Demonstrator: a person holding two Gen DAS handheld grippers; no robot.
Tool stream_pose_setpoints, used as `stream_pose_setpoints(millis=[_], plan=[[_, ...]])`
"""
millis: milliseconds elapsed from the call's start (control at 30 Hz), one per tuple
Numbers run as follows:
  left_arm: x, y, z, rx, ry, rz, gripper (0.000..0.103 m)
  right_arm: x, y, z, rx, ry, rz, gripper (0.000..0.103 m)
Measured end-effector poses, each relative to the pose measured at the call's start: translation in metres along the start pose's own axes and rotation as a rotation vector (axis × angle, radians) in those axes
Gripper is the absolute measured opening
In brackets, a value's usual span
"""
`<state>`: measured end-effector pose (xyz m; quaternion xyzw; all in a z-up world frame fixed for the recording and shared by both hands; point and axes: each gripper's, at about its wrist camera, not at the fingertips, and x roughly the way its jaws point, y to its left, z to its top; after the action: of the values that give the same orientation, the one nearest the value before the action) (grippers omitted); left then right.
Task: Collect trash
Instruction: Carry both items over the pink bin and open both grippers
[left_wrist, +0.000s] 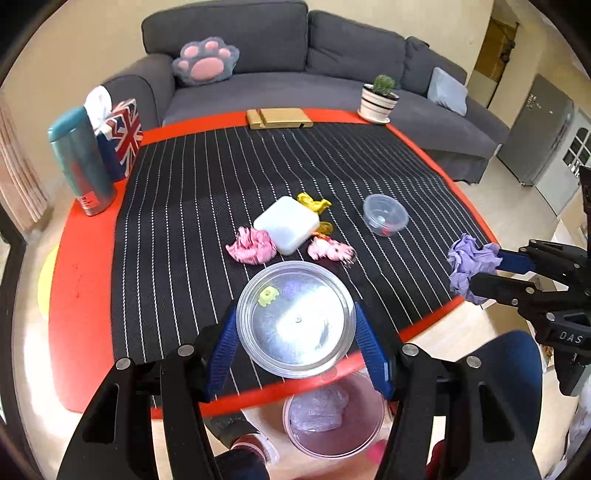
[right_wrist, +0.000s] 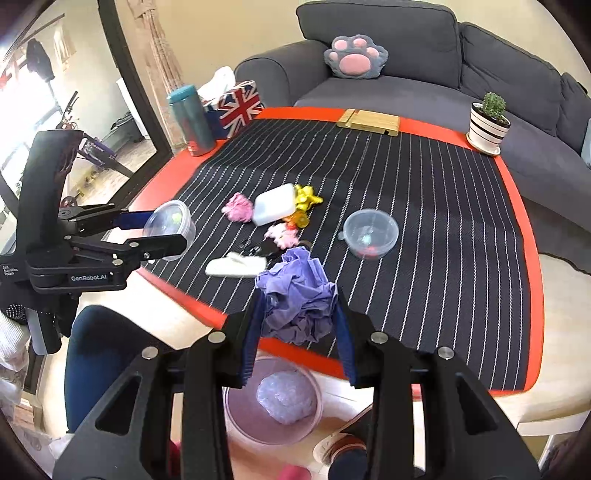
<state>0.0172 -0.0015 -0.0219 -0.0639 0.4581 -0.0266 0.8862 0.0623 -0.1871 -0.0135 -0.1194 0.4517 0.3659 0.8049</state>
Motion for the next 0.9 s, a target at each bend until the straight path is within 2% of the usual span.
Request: stream_pose_setpoints(millis=[333, 700, 800, 867, 900], plan=[[-0.035, -0.025, -0.049, 0.034, -0.046, -0.026, 0.059, -0.024, 0.033, -0.055, -0.017, 0.001, 0.046, 0.037], [-0.054, -0.038, -0.083, 0.047, -0.065, -0.060, 0.059, -0.018, 0.056, -0.092, -0.038, 0.049, 0.105, 0.037], [-0.056, -0.039, -0.086, 0.050, -0.064, -0.066, 0.059, -0.018, 0.061, -0.095, -0.040, 0.044, 0.126, 0.048], [-0.058, -0.040, -0.088, 0.050, -0.064, -0.071, 0.059, -0.019, 0.059, -0.095, -0.027, 0.037, 0.119, 0.070], [-0.058, -0.040, -0.089, 0.049, -0.062, -0.075, 0.059, -0.019, 0.058, -0.095, -0.020, 0.032, 0.111, 0.073]])
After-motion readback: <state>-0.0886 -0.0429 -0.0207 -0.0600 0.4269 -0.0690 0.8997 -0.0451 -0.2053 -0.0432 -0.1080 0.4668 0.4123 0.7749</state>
